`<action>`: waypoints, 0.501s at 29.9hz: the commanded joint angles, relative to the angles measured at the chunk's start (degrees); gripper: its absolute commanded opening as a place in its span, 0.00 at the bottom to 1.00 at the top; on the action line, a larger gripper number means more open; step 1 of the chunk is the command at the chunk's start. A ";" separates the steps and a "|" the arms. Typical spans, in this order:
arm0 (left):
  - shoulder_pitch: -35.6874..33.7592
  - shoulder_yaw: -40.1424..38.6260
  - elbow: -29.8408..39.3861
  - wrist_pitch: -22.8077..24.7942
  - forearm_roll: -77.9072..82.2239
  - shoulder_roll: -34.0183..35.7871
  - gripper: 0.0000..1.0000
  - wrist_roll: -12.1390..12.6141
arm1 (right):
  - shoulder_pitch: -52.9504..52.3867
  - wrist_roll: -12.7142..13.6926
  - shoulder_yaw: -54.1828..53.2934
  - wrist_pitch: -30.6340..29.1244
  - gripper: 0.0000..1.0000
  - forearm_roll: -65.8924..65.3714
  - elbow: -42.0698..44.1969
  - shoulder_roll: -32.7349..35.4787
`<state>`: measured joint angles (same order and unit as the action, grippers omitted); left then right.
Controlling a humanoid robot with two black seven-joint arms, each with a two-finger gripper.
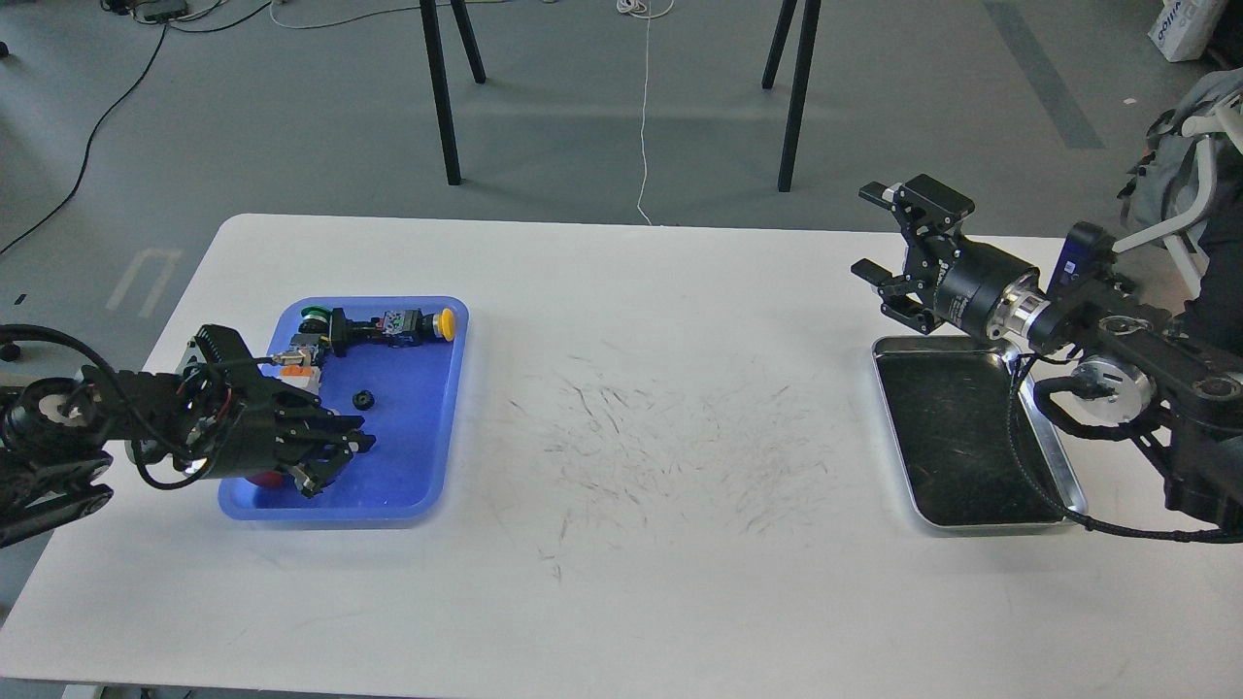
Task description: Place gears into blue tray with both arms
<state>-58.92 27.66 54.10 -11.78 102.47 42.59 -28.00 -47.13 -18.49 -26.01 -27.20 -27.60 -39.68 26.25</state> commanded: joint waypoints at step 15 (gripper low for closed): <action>-0.14 -1.21 5.14 0.18 -0.17 4.69 0.72 0.00 | 0.02 0.04 0.17 0.57 0.98 0.01 -0.14 -0.06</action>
<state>-58.51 26.65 57.68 -11.65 102.39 45.83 -27.99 -47.13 -18.48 -25.84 -26.68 -27.60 -39.74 26.25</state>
